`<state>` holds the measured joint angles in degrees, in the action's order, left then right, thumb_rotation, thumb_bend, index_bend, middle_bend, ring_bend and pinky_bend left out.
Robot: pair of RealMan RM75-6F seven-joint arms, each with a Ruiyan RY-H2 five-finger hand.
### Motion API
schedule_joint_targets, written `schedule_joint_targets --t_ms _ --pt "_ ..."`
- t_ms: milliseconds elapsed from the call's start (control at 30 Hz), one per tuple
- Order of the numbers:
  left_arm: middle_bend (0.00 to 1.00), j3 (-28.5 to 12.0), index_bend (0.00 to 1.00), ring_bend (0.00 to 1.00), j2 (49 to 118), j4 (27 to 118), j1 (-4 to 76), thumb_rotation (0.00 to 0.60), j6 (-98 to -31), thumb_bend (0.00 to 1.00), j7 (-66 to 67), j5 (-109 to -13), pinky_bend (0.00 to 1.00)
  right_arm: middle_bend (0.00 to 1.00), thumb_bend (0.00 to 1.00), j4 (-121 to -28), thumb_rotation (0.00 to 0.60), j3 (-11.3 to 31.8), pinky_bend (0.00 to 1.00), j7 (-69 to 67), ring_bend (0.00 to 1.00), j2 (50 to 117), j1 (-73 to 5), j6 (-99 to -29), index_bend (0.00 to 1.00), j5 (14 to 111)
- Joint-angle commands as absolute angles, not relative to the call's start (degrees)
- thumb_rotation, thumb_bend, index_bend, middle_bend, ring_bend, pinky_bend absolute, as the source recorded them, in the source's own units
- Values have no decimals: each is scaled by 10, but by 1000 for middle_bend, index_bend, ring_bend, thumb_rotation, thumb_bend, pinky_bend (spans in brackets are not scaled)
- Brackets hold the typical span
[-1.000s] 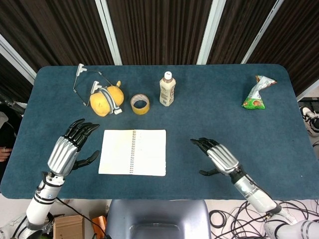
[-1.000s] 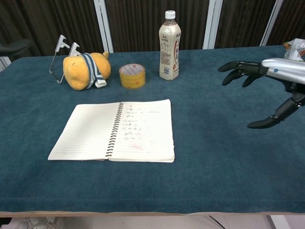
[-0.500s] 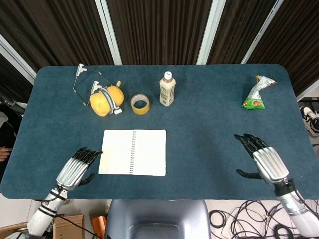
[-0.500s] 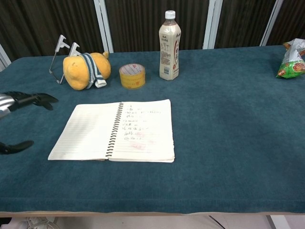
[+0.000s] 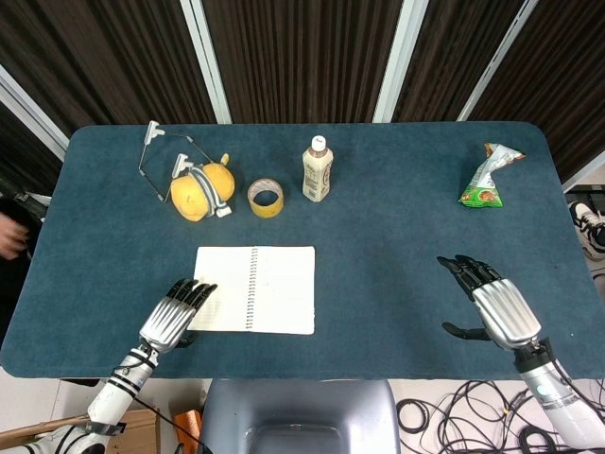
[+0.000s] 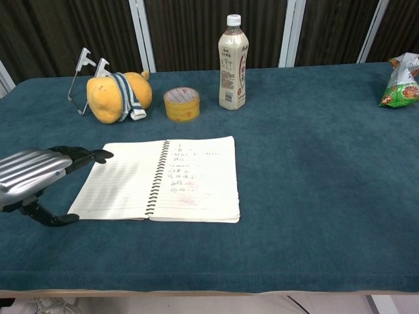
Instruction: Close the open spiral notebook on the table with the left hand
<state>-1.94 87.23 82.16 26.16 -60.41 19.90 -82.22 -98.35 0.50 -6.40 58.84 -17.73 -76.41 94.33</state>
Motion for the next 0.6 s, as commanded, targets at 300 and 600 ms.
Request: schedule_joint_targets --t_ms 300,600 --pt "114 -24 37 55 891 823 269 600 -589 266 238 -778 107 157 65 -976 600 4 210 -71 82 592 -171 -766 87 939" --pt "115 -32 36 60 904 807 284 600 -569 264 242 -748 107 150 66 -962 600 2 209 -84 80 597 -164 -769 84 936"
